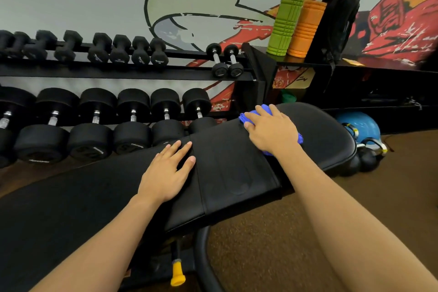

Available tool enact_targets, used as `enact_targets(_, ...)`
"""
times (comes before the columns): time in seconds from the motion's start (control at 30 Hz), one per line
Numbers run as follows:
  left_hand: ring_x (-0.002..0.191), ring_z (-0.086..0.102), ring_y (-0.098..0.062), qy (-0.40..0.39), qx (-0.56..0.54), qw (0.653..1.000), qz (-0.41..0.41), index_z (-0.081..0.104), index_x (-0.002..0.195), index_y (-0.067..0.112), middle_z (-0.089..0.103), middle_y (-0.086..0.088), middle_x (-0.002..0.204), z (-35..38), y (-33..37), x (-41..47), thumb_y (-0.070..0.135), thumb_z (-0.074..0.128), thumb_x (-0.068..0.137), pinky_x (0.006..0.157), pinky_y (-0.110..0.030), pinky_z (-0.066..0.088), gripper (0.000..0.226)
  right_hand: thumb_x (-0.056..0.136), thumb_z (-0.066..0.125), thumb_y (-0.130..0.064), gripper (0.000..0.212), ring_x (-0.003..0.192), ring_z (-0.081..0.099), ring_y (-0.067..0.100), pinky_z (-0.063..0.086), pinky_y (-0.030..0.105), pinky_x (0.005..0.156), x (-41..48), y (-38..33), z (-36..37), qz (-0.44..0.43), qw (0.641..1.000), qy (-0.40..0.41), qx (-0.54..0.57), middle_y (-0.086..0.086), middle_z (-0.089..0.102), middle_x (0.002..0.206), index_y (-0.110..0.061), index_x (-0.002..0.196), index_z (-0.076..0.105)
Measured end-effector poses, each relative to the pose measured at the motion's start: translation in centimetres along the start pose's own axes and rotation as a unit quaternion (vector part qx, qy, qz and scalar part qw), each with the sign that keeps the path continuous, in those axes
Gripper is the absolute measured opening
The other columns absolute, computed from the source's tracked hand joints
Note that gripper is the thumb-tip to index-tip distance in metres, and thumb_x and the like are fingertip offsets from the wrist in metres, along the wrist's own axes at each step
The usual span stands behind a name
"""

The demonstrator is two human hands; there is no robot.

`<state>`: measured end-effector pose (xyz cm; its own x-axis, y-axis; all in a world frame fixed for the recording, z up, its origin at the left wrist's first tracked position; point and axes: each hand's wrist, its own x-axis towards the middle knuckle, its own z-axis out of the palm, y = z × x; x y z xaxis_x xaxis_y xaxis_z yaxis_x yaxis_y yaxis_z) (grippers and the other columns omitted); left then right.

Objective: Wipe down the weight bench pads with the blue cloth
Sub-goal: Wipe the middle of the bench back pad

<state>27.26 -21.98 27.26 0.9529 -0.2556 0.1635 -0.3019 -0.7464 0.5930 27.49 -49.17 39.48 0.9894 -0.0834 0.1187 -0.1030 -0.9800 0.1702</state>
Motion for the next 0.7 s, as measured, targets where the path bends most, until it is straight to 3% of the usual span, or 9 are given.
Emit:
enact_targets(0.13,0.155,0.009,-0.009,0.001,0.001,1.000,-0.003,0.029,0.155,0.047,0.020,0.013,0.167,0.0,0.1,0.1,0.063,0.030,0.101,0.127,-0.035,0.008,0.057,0.106,0.024,-0.046,0.048,0.153,0.016,0.027,0.029,0.042,0.115,-6.9,0.5,-0.2,0.009,1.000,0.007,0.009,-0.008,0.026,0.164,-0.037,0.152,0.038)
enact_targets(0.3,0.155,0.008,-0.008,0.005,0.001,1.000,-0.001,0.028,0.156,0.047,0.019,0.013,0.167,0.0,0.0,0.1,0.064,0.029,0.101,0.127,-0.036,0.008,0.057,0.105,0.022,-0.051,0.049,0.154,0.012,0.022,0.022,0.040,0.120,-10.5,0.9,-0.8,0.015,1.000,-0.014,0.014,-0.014,0.024,0.164,-0.041,0.151,0.037)
enact_targets(0.5,0.155,0.010,-0.009,0.015,0.006,1.000,0.000,0.029,0.156,0.047,0.021,0.013,0.167,0.4,-0.1,0.2,0.063,0.030,0.101,0.126,-0.036,0.009,0.056,0.106,0.019,-0.047,0.051,0.153,0.011,0.031,0.021,0.048,0.121,-3.8,1.2,-0.3,0.006,1.000,-0.010,-0.003,-0.004,0.018,0.167,-0.038,0.156,0.026)
enact_targets(0.7,0.156,0.009,-0.011,0.001,0.011,1.000,-0.001,0.028,0.156,0.046,0.020,0.011,0.168,0.3,-0.2,0.2,0.064,0.028,0.101,0.127,-0.037,0.008,0.058,0.105,0.027,-0.052,0.051,0.155,0.008,0.024,0.031,0.049,0.115,-2.8,0.4,-1.1,-0.003,0.998,-0.051,0.042,-0.011,0.019,0.166,-0.041,0.155,0.029)
